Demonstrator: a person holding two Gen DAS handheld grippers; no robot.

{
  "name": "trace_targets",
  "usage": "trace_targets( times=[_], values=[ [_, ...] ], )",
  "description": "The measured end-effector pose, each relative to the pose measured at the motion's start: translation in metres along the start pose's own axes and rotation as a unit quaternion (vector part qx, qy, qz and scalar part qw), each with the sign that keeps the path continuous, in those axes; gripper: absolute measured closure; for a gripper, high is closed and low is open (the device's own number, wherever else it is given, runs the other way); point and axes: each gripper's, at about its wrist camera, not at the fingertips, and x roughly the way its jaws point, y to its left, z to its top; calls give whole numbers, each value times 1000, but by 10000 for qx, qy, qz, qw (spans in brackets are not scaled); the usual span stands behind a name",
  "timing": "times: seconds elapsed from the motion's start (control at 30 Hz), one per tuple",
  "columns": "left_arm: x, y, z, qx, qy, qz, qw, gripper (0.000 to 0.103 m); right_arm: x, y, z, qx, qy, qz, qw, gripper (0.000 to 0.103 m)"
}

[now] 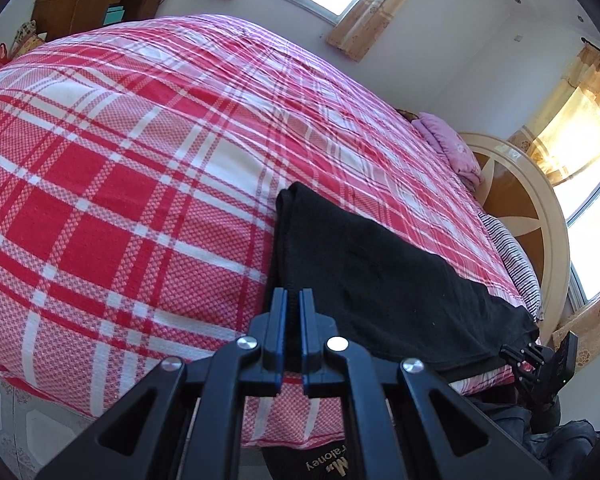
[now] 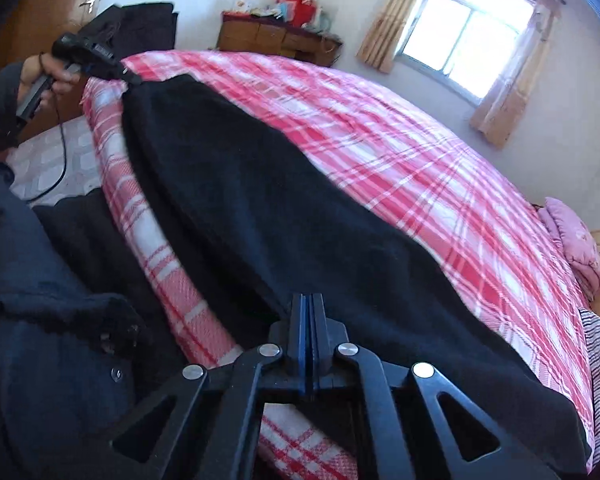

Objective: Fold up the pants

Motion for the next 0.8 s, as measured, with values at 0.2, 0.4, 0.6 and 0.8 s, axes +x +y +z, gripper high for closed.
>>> trace_targets(
  times=[0.2,0.4,0.6,0.8],
  values=[
    [1,-1,1,38,-8,27,10000,97,5,10,-2,-139,104,98,9998,45],
    [3,-5,1,82,-20,52,10000,97,24,5,1,-24,261,-251,9993,75],
    [-1,-5,2,68,-10,-14,10000,97,17,10,2,-148,193,-256,9994,100],
    [-9,-5,6,27,-14,-109,9999,97,-10,6,9,-71,-32,-129,9999,100]
  ],
)
